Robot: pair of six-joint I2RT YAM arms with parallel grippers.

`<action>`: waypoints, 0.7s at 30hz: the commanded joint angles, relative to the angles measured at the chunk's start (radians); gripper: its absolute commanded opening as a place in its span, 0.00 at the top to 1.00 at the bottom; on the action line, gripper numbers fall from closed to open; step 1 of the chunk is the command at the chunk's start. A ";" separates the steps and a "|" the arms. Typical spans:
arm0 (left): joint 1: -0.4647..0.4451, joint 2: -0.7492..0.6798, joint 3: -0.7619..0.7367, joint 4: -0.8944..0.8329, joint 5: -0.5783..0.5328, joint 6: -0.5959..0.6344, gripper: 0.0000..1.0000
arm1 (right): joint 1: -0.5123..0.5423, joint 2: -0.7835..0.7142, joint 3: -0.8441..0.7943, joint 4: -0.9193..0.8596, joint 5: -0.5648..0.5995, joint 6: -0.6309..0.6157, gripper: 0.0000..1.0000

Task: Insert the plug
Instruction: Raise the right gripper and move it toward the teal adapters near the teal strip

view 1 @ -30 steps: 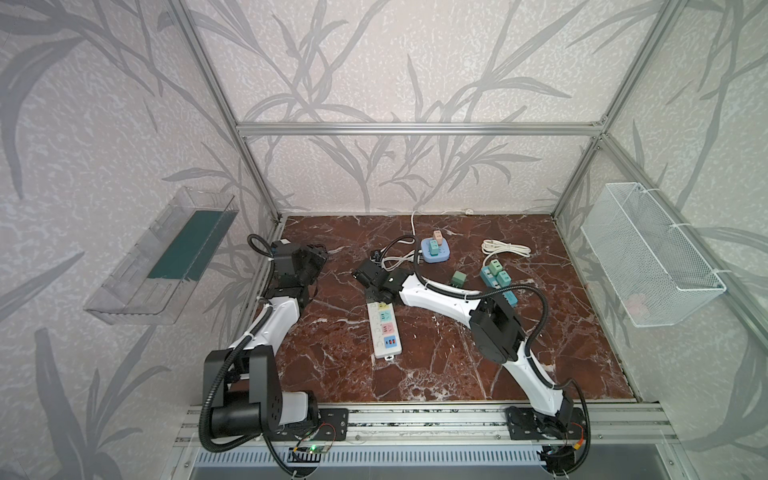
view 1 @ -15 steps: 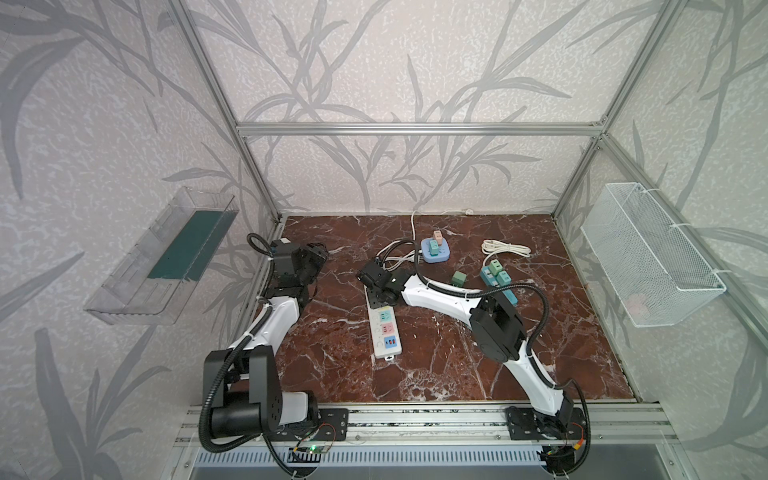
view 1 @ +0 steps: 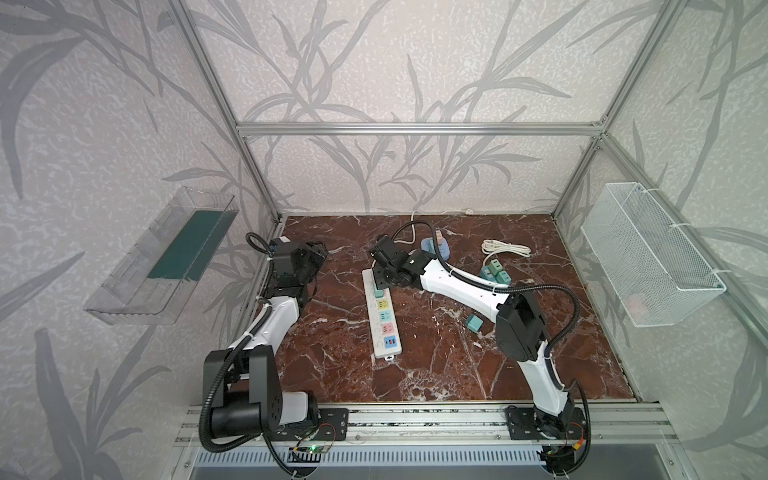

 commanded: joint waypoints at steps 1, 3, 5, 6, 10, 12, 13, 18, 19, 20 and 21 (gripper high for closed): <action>0.004 0.005 0.025 0.024 0.003 -0.001 0.42 | -0.008 0.042 0.017 -0.007 -0.025 0.003 0.49; 0.004 0.005 0.023 0.024 -0.001 -0.001 0.42 | -0.012 0.056 0.013 -0.009 -0.025 0.007 0.49; 0.004 0.006 0.025 0.025 0.001 -0.004 0.42 | -0.018 0.068 0.004 -0.005 -0.031 0.010 0.49; 0.005 0.007 0.026 0.026 0.004 -0.007 0.43 | -0.021 0.074 -0.001 -0.007 -0.034 0.011 0.49; 0.005 0.006 0.025 0.027 0.005 -0.007 0.43 | -0.024 0.079 -0.030 -0.011 -0.045 0.017 0.50; 0.007 0.007 0.026 0.029 0.007 -0.008 0.43 | -0.024 0.077 -0.050 -0.011 -0.046 0.018 0.50; 0.006 0.009 0.027 0.029 0.008 -0.008 0.43 | -0.024 0.075 -0.061 -0.011 -0.048 0.021 0.51; 0.007 0.009 0.026 0.029 0.006 -0.008 0.43 | -0.025 0.051 -0.105 -0.004 -0.047 0.025 0.51; 0.007 0.009 0.026 0.029 0.011 -0.008 0.43 | -0.026 0.043 -0.105 -0.006 -0.046 0.023 0.51; 0.006 0.007 0.027 0.029 0.014 -0.010 0.43 | -0.026 0.029 -0.104 -0.007 -0.048 0.019 0.51; 0.005 0.005 0.028 0.030 0.019 -0.010 0.43 | -0.025 0.010 -0.102 -0.005 -0.047 0.008 0.51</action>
